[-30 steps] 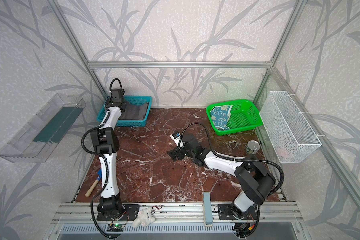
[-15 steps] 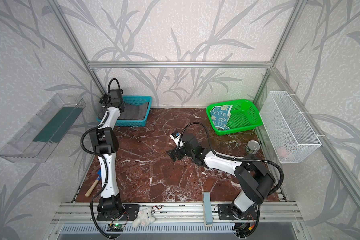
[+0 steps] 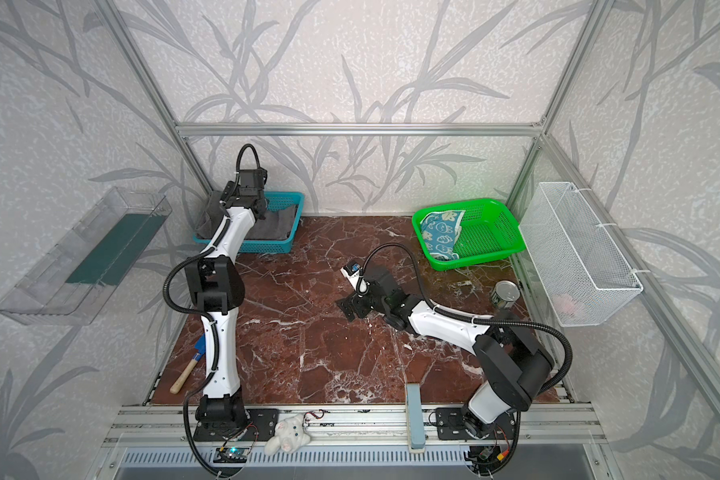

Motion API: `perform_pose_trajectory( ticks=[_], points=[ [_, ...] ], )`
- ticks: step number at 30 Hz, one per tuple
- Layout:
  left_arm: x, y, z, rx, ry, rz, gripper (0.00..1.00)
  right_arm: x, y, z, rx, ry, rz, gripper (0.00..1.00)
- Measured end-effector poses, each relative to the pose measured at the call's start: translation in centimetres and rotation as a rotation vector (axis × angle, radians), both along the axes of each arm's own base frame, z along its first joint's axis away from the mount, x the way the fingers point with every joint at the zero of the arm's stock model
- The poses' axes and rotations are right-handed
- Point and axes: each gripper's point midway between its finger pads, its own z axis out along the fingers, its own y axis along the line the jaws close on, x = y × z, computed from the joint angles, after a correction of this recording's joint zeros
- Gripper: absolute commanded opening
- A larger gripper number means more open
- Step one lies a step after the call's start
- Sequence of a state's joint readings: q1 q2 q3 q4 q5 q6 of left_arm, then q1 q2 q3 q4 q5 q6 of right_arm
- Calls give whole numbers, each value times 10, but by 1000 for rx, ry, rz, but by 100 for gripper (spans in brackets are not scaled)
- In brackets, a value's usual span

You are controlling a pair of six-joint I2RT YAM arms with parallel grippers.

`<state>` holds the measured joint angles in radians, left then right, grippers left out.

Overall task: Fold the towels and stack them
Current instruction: 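Release and withdraw the left gripper while the right gripper reaches the green basket, then grasp the blue bunny-print towel in the green basket with the right gripper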

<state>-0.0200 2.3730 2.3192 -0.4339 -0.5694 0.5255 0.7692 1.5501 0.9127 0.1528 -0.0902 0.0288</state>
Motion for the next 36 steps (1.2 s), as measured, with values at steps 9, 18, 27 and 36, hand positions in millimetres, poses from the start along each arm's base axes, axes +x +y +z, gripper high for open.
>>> perform_pose_trajectory(
  ticks=[9,18,27,36],
  points=[
    [-30,-96,79,-286,-134,-220,99,46,-63,63,-74,-58,-205,99],
    [-121,-194,132,-572,-204,-517,99,114,-171,121,-197,-80,-551,95],
    [-197,-253,64,-633,-35,-666,99,182,-263,94,-374,56,-813,85],
    [-254,-265,-10,-781,89,-655,99,226,-298,11,-456,284,-859,77]
  ],
)
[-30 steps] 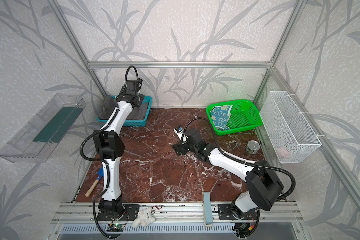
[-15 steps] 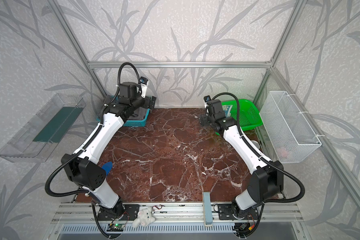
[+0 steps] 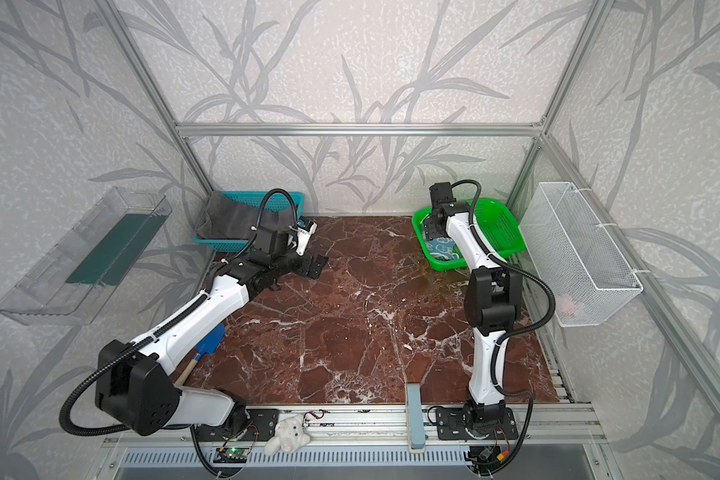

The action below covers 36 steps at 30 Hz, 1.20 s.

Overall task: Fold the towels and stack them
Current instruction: 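Grasp the blue bunny-print towel in the green basket with the right gripper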

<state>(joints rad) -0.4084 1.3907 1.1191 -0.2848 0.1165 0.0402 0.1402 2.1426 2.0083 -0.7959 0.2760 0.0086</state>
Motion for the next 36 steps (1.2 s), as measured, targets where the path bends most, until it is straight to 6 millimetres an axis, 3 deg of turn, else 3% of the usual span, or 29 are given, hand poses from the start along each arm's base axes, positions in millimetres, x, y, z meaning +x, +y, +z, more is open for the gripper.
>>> perform_pose_trajectory(
  ticks=[6,14,16,20,25,31,34,36],
  points=[
    [-11,-13,-16,-53,46,3,99,21,-9,-41,22,105,-42,74],
    [-8,-16,-21,-58,54,17,99,16,-8,-95,52,257,-67,68],
    [-7,-18,-27,-51,73,13,99,13,-7,-105,60,283,-73,63],
    [-9,-22,-35,-40,103,0,99,9,-8,-122,61,323,-80,32],
    [-9,-25,-33,-43,98,-4,99,9,-8,-122,65,318,-90,0],
    [-7,-26,-28,-49,87,-6,99,14,-10,-106,62,273,-96,0],
    [-6,-28,-25,-52,81,-8,99,18,-11,-80,51,209,-92,0],
    [-4,-29,-20,-57,68,-8,99,21,-8,-49,45,141,-73,0]
  ],
)
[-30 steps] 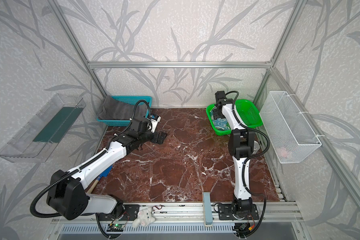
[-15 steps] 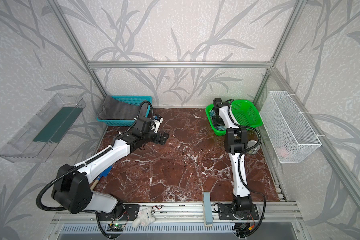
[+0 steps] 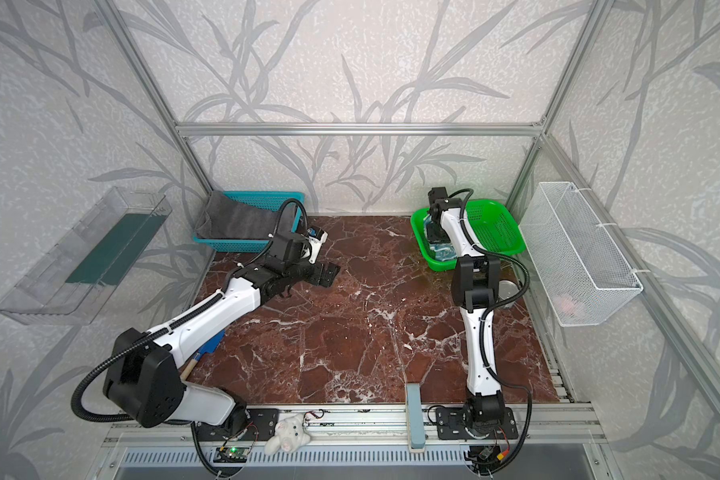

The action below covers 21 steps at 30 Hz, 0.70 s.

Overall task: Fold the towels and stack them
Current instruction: 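Grasp the blue bunny-print towel in the green basket with the right gripper, then lift the blue towel out and drop it onto the table with the right gripper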

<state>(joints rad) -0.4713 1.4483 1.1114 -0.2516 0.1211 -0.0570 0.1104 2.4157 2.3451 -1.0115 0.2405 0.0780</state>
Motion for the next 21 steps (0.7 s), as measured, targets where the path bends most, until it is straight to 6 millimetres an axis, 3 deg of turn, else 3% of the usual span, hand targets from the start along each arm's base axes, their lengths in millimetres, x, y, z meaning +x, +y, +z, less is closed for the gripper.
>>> perform_pose_trajectory(
  ticks=[4,9,14,18,21],
  points=[
    [6,0,6,-6,-33,13,99,3,8,78,-9,-166,62,0],
    [12,-2,17,-29,-79,21,99,-16,46,170,-6,-332,215,0],
    [14,-2,37,-52,-143,18,99,-54,109,219,51,-401,455,0],
    [8,4,68,-61,-232,18,99,-99,162,239,188,-426,650,0],
    [-1,11,87,-53,-295,17,99,-132,185,253,327,-450,736,0]
  ],
)
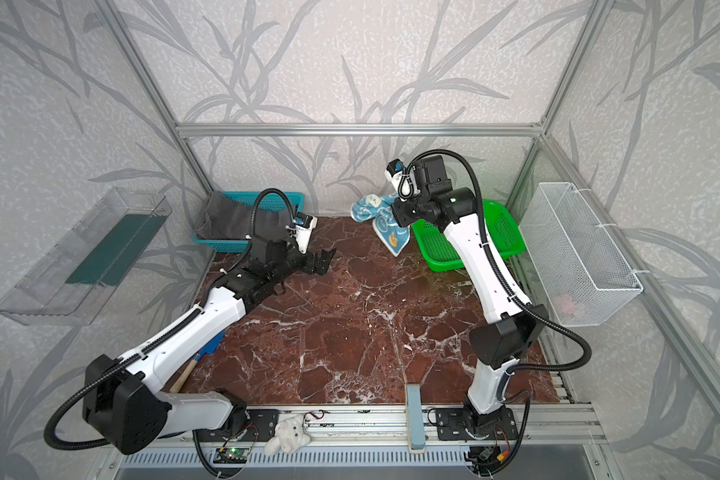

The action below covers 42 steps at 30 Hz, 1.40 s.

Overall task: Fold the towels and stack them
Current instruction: 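Lift the blue towel out and drop it onto the table with the right gripper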

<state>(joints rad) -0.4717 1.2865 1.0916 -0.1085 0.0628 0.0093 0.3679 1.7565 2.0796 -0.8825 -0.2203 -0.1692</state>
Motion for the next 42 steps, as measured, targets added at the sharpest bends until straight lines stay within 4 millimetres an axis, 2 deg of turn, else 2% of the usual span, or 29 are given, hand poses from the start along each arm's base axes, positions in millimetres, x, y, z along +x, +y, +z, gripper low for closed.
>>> perform_pose_trajectory(
  ticks=[3,5,8,10,14,16,19,21,23,26,28,31,35,37,39,42],
  points=[
    [-10,9,12,24,-50,7,99,-27,10,7,114,35,69,0],
    [-18,16,15,43,-68,15,99,-43,18,4,186,85,116,0],
    [-29,27,15,70,-82,27,99,-62,28,-25,254,219,160,0],
    [-36,33,16,81,-90,39,99,-69,32,-64,260,343,159,2],
    [-39,42,13,95,-86,64,99,-73,34,-162,211,608,95,21],
    [-36,42,6,106,-69,69,99,-69,30,-208,146,704,38,47],
    [-31,40,-10,127,-27,70,99,-65,19,-250,-6,727,-24,67],
    [-28,39,-20,136,2,70,99,-66,13,-253,-99,690,-31,75],
    [-27,38,-28,144,23,70,99,-64,15,-244,-160,611,-4,78],
    [-25,37,-34,150,39,71,99,-68,19,-218,-224,468,65,79],
    [-23,38,-36,151,45,78,99,-78,17,-199,-259,366,128,80],
    [-21,43,-37,154,47,99,99,-102,14,-186,-345,244,221,80],
    [-17,56,-40,153,54,145,99,-142,26,-202,-450,169,353,76],
    [-15,64,-44,153,64,172,99,-161,34,-220,-486,169,410,68],
    [-13,71,-48,147,74,193,99,-175,35,-240,-515,192,431,60],
    [-12,79,-54,142,86,217,99,-187,37,-262,-546,243,427,54]
  ],
)
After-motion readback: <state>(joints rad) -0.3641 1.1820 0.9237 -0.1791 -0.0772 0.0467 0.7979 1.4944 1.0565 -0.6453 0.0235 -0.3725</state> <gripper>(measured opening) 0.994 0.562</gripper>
